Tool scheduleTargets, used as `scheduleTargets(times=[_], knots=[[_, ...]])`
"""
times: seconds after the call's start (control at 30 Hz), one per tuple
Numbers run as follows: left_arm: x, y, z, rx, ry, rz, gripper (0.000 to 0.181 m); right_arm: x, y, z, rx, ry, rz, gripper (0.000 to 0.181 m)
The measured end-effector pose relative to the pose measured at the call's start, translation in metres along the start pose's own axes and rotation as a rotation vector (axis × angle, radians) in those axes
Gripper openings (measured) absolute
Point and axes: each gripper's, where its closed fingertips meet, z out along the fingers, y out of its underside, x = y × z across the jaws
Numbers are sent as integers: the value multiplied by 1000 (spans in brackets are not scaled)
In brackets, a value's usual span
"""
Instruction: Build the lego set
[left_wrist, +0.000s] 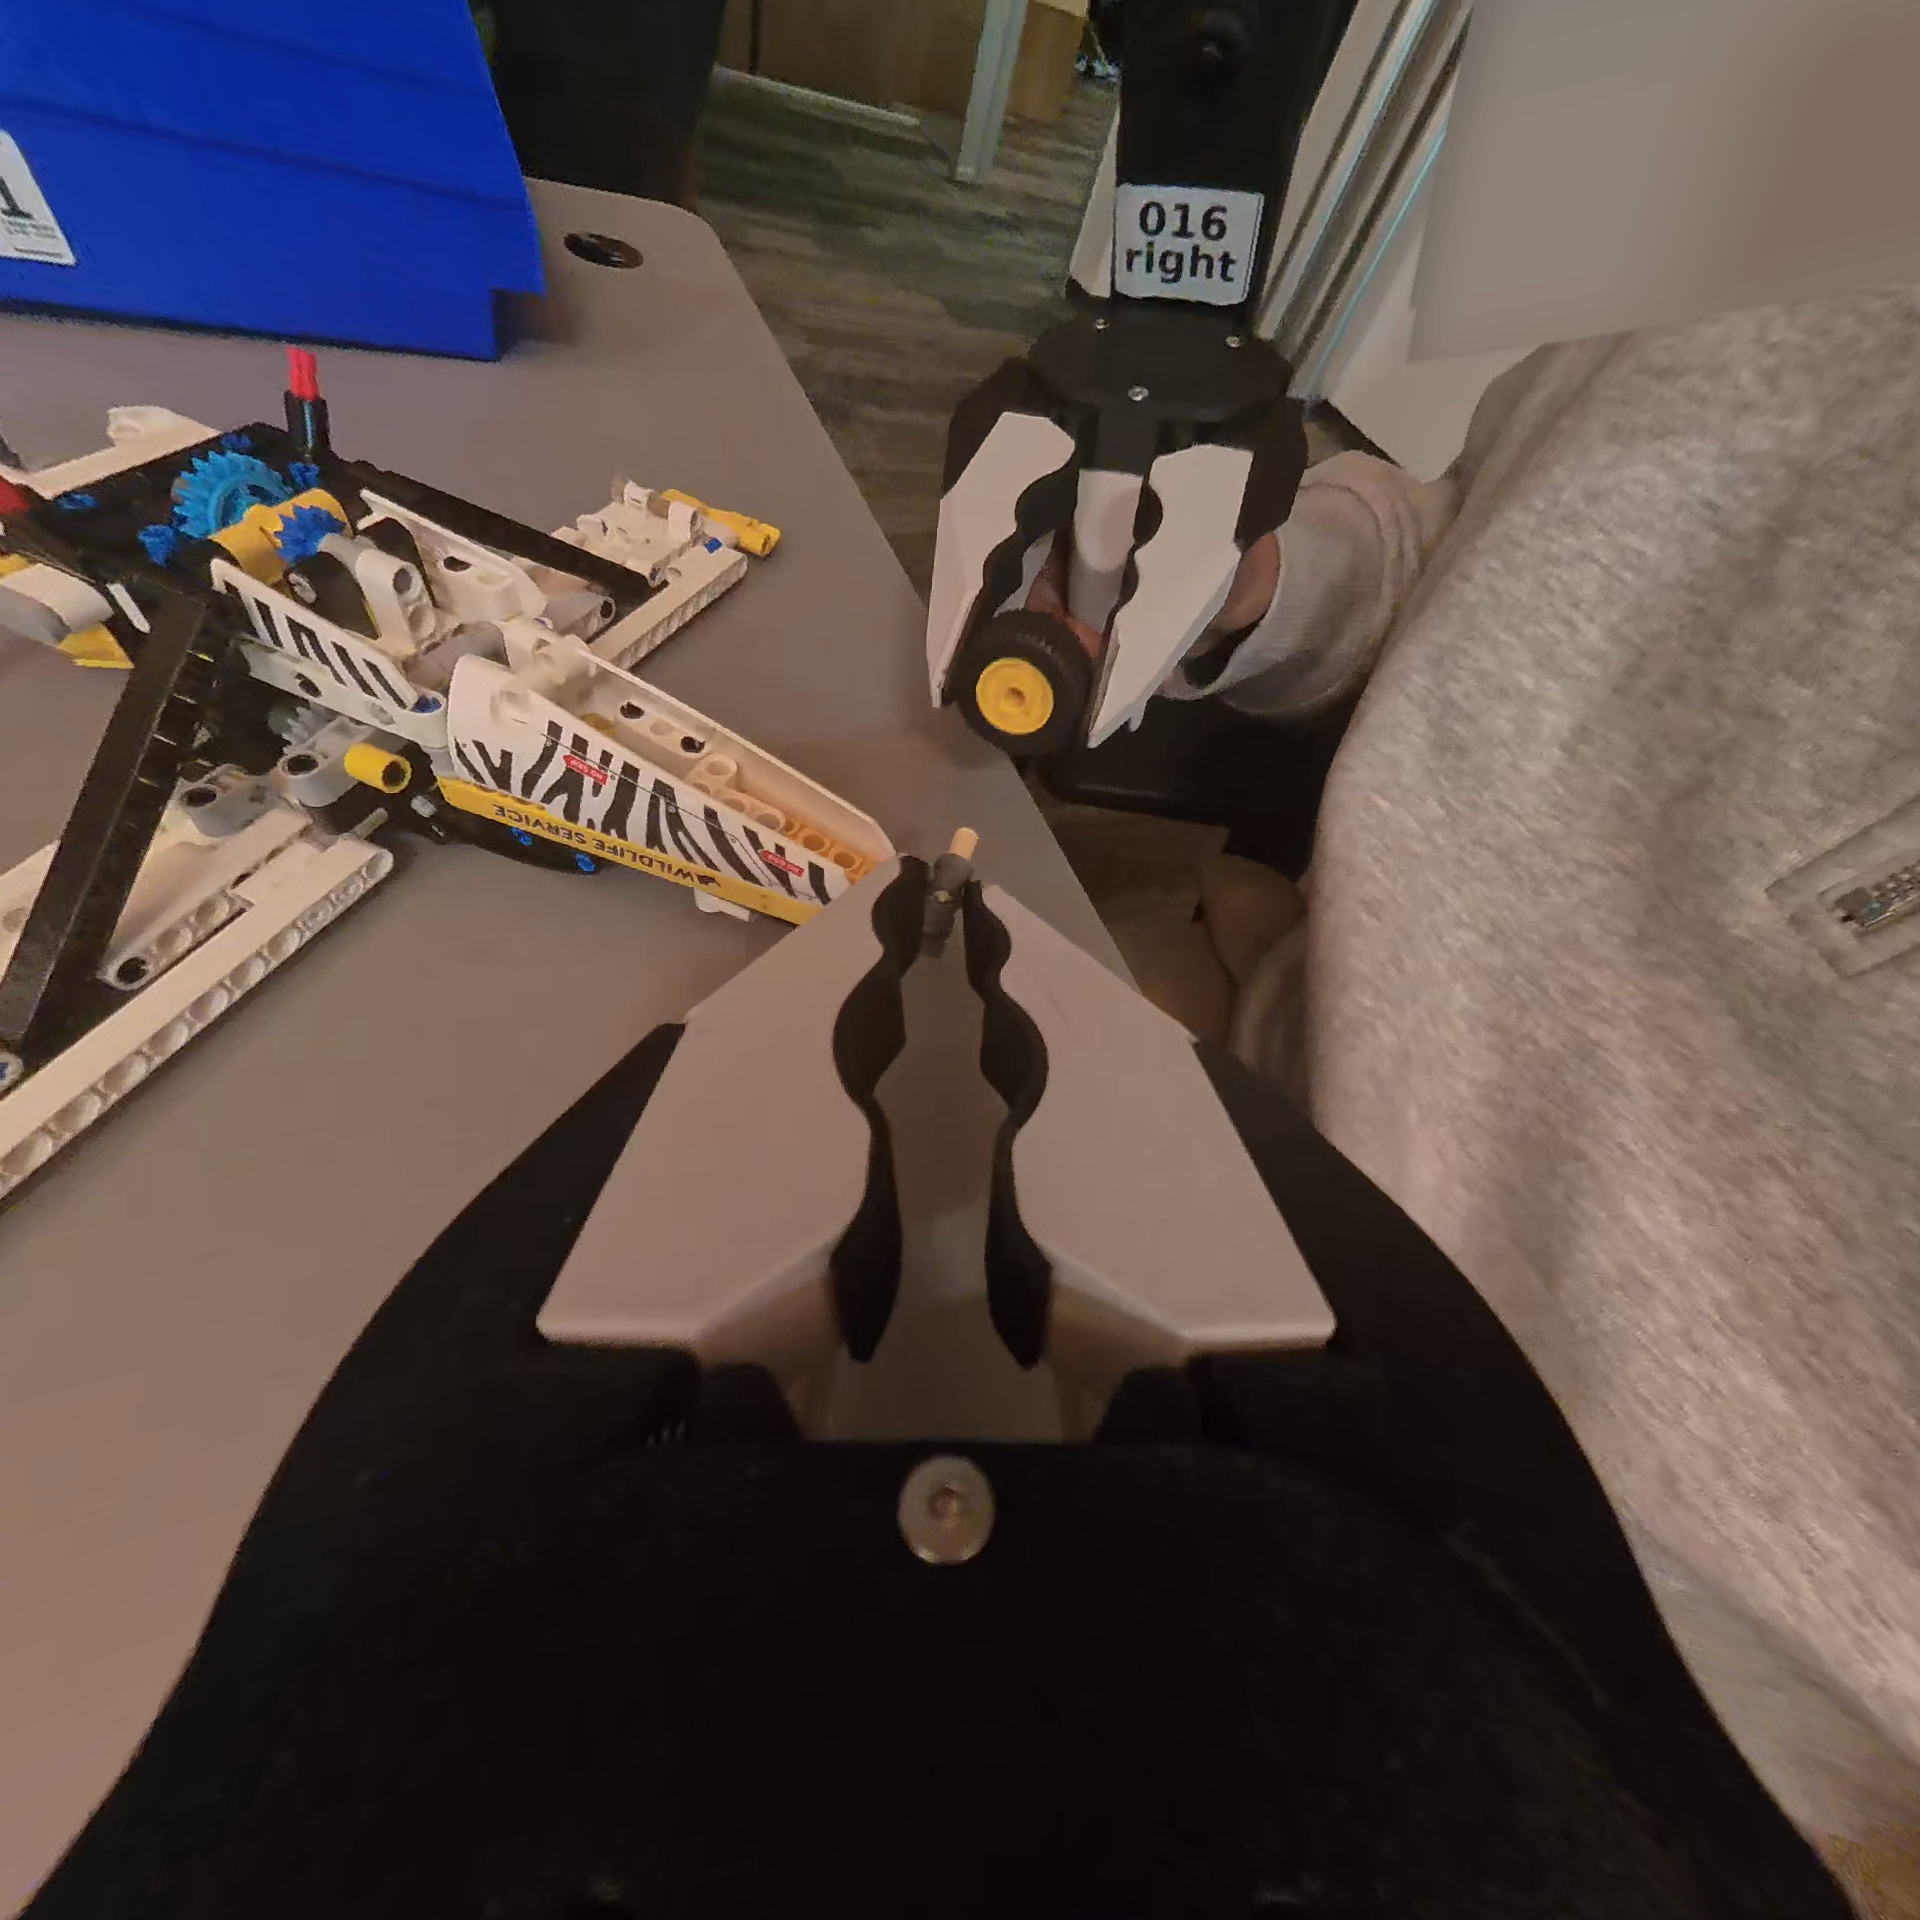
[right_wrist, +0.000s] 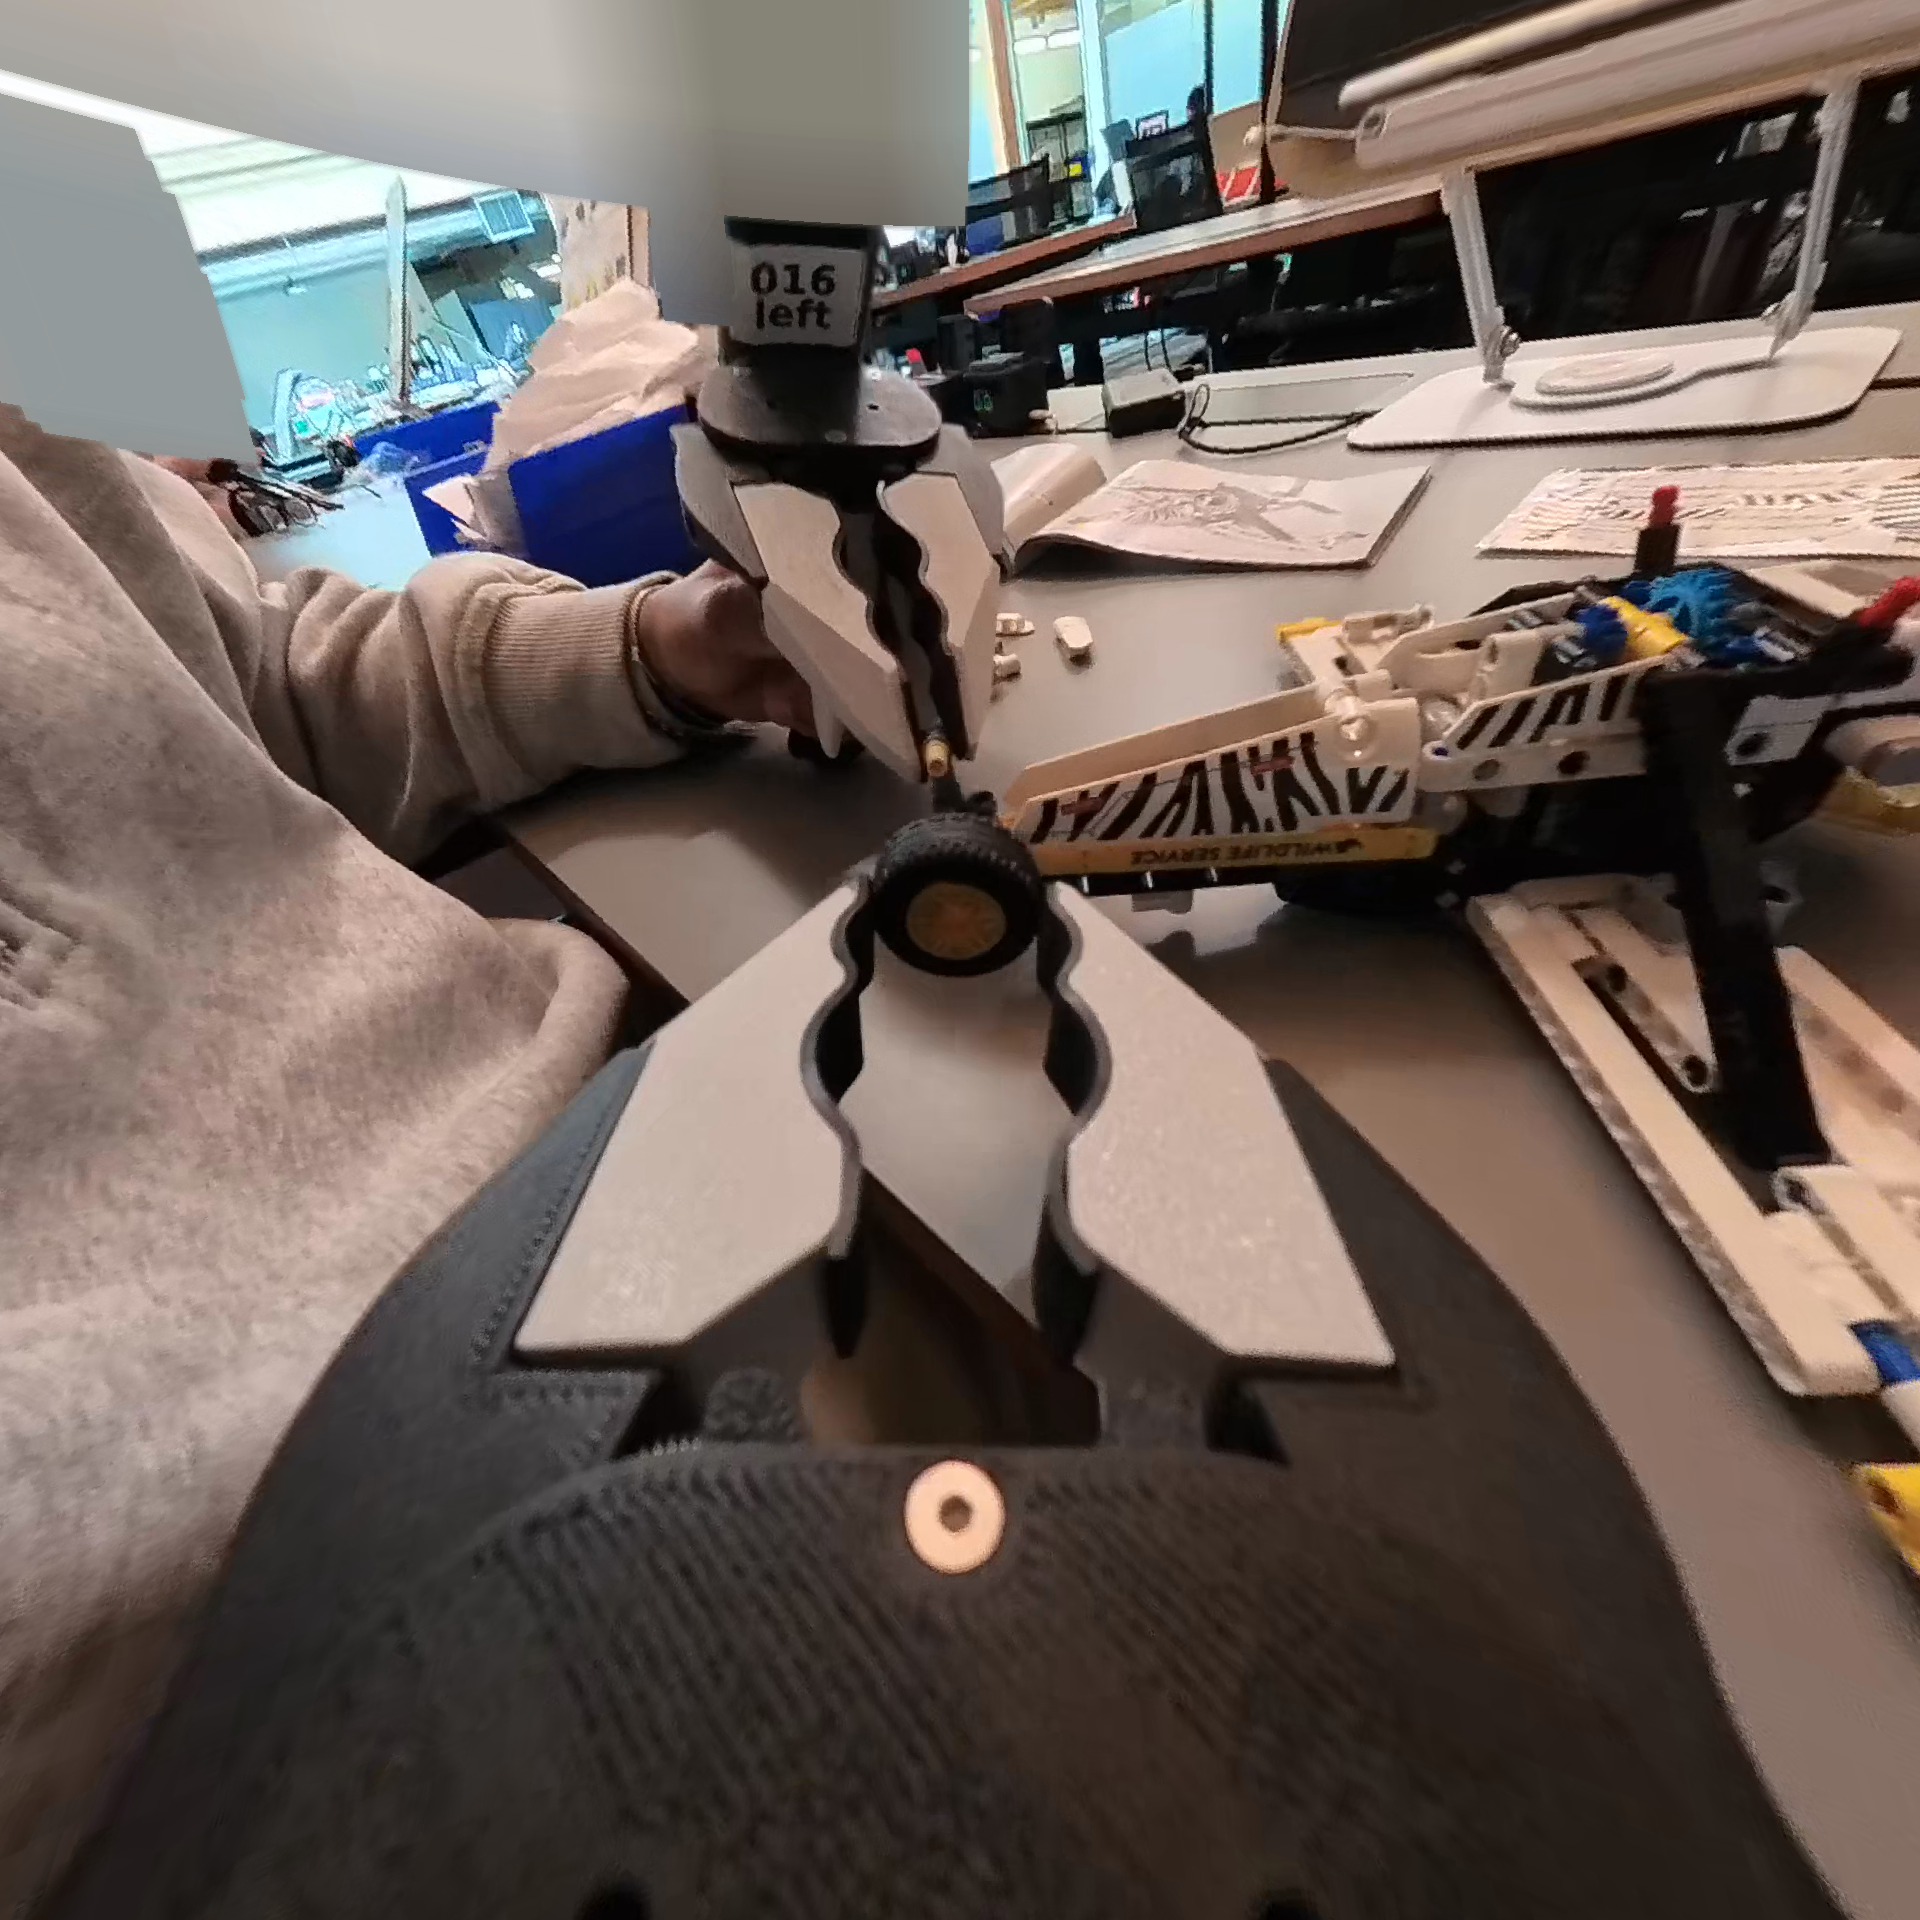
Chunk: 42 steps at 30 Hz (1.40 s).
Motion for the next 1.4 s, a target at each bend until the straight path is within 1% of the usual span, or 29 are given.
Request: scheduleTargets(times=[0.03,0.1,0.2,0.27,0.33,0.4,0.43,0.5,0.53,0.57,0.6,0.67,0.73,0.77,0.83,0.9,0.97,1.03,1.1,1.17,1.23,1.3,1.37,1.4], knots=[[0,0,0,0,-10,13,8,-1,-3,-1,12,0,-6,30],[0,-1,-4,9,-33,24,20,-7,-12,-4,47,-8,-24,30],[2,-9,-19,69,-53,9,36,-15,-24,-6,84,-14,-40,30],[-2,-18,-40,147,-111,-7,40,-22,-24,-3,66,-22,-50,30],[-9,-27,-71,249,-201,-31,43,-34,-23,6,29,-35,-77,30],[-18,-31,-109,346,-325,-43,45,-47,-21,22,-24,-34,-134,30],[-20,-30,-128,379,-391,-31,49,-53,-19,33,-61,-32,-169,30],[-27,-17,-160,389,-561,8,55,-64,-8,61,-171,-41,-229,30],[-29,-8,-173,382,-645,32,54,-66,0,76,-242,-33,-243,30],[-30,-1,-184,383,-714,49,54,-68,9,92,-314,-24,-251,30],[-28,2,-192,392,-751,60,53,-70,19,106,-385,-20,-259,30],[-18,-1,-202,429,-762,74,53,-68,33,129,-498,11,-295,30],[-10,-7,-210,489,-763,80,52,-62,39,147,-559,63,-345,30],[-8,-7,-212,502,-757,77,52,-60,41,154,-573,88,-356,32],[-7,-6,-213,515,-746,60,51,-61,41,163,-575,109,-349,45],[-6,-5,-212,535,-714,33,51,-66,38,165,-539,127,-344,53],[-6,-4,-211,530,-708,25,51,-72,29,162,-470,141,-369,53],[-8,1,-212,490,-760,42,51,-84,18,156,-383,122,-432,49],[-6,4,-211,454,-825,72,51,-81,3,141,-302,167,-533,43],[3,2,-206,477,-863,82,51,-71,-16,118,-206,213,-608,37],[19,-7,-188,532,-837,44,52,-54,-35,89,-109,259,-628,35],[32,-19,-163,595,-808,-19,52,-28,-54,57,-11,337,-569,33],[44,-30,-130,652,-753,-68,50,1,-66,29,91,391,-418,35],[43,-32,-112,650,-742,-103,50,14,-69,17,148,407,-319,37]])
